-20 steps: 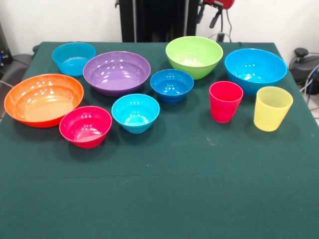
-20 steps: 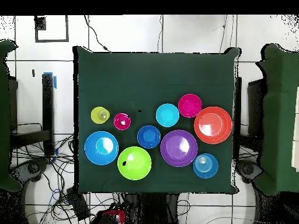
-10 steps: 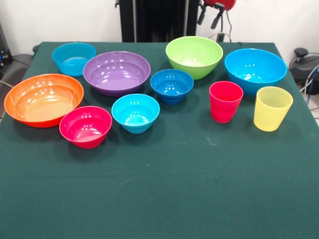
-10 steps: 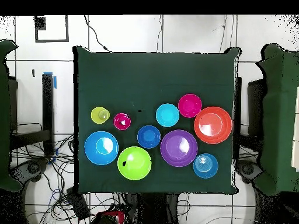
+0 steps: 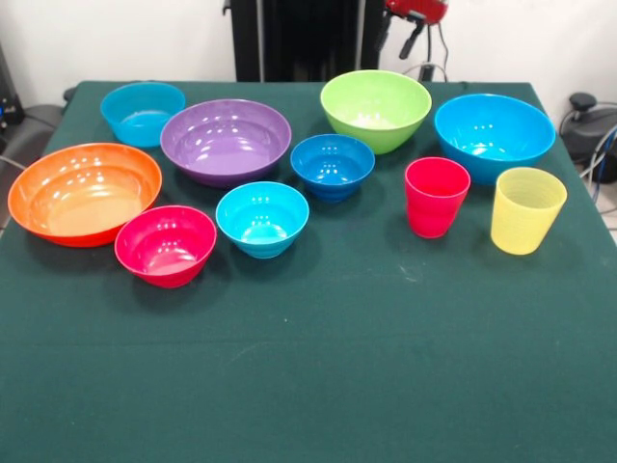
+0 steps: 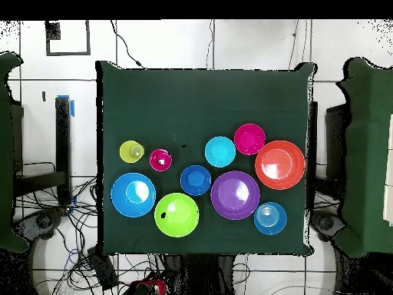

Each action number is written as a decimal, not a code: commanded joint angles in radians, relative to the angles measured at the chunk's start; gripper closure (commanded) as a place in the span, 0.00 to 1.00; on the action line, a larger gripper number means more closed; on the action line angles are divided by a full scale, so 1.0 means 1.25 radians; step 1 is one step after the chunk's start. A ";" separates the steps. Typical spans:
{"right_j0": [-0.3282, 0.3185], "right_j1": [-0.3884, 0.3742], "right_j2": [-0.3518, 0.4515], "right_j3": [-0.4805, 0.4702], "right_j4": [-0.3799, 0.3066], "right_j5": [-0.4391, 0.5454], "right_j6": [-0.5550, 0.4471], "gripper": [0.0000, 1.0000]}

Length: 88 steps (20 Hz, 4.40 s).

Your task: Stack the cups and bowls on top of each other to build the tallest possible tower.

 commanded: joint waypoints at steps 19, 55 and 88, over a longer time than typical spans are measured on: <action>-0.073 0.053 0.140 -0.165 -0.060 -0.001 0.076 0.00; -0.104 0.067 0.163 -0.203 -0.082 -0.015 0.084 0.00; -0.144 -0.024 0.185 -0.148 -0.124 0.055 0.076 0.00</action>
